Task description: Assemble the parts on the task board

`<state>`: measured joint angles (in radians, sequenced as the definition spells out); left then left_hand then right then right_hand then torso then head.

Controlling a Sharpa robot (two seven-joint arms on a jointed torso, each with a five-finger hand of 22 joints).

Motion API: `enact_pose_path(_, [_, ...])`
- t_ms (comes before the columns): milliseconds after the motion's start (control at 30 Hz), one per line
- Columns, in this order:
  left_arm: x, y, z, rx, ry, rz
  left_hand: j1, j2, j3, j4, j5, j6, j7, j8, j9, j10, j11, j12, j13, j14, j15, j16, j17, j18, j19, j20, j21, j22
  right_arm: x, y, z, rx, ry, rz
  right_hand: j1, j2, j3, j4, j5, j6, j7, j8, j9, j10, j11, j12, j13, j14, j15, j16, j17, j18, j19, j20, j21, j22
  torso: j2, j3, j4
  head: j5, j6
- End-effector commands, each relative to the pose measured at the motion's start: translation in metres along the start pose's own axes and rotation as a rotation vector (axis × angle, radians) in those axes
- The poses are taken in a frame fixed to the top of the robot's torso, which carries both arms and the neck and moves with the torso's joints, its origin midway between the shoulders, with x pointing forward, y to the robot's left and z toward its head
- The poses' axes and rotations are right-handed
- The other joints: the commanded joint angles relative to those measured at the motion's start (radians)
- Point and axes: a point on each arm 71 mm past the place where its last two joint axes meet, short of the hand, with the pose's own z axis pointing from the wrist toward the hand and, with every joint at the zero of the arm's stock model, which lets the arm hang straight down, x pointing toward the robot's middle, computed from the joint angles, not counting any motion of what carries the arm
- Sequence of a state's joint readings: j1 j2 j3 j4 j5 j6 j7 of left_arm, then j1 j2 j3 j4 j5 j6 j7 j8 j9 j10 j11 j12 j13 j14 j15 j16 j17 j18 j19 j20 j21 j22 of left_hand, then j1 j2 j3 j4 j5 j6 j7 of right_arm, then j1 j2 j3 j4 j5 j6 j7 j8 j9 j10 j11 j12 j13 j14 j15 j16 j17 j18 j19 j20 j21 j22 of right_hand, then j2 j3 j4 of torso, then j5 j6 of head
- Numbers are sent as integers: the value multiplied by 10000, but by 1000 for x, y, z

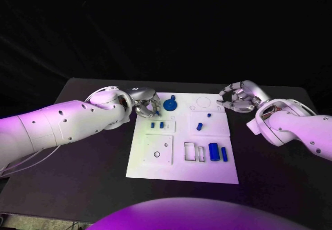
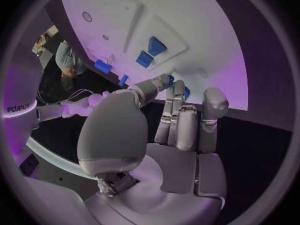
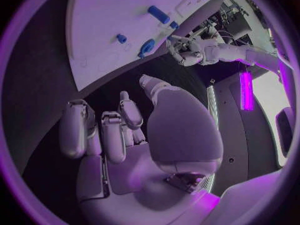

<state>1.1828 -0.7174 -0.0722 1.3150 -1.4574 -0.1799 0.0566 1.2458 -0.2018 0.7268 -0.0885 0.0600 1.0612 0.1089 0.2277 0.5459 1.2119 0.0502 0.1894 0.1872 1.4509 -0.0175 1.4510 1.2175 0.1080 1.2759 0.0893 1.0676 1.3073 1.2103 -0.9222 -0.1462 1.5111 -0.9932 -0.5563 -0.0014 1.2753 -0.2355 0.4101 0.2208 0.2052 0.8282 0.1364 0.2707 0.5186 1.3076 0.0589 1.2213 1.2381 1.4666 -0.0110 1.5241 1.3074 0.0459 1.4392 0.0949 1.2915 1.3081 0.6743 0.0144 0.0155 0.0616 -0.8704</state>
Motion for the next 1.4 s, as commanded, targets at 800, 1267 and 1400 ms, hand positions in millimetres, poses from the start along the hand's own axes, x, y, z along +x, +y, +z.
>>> enact_pose_path(800, [5,-4,10,11,433,-152,-54,-6,-43,13,-56,17,2,-57,-3,101,-15,-79,-11,-37,-35,-55,-3,-27,-68,-1,-31,1237,3,3,0,-128,149,-14,-129,-13,98,-31,57,-30,-1,60,16,51,-55,17,-13,779,-54,-49,1741,164,-21,-35,-56,1418,-6,1,6,-50,-22])
enact_pose_path(1267, [12,-2,11,-227,1248,14,-32,24,-39,17,-54,25,8,-73,-9,128,-13,-121,-7,-89,-22,-98,-120,-8,-146,5,-139,1208,3,3,0,-116,150,-15,-129,-13,98,-31,57,-30,-1,60,16,51,-55,17,-13,779,-54,-49,1741,164,-21,-35,-56,1418,-9,-3,16,-71,-22])
enact_pose_path(1400, [12,-3,11,-200,1253,10,-32,30,-40,20,-52,26,8,-76,-11,133,-13,-131,-6,-90,-18,-96,-115,-12,-142,7,-126,1212,3,3,0,-123,152,-15,-129,-13,98,-31,57,-30,-1,60,16,51,-55,17,-13,779,-54,-49,1741,164,-21,-35,-56,1418,-14,-1,12,-76,-22])
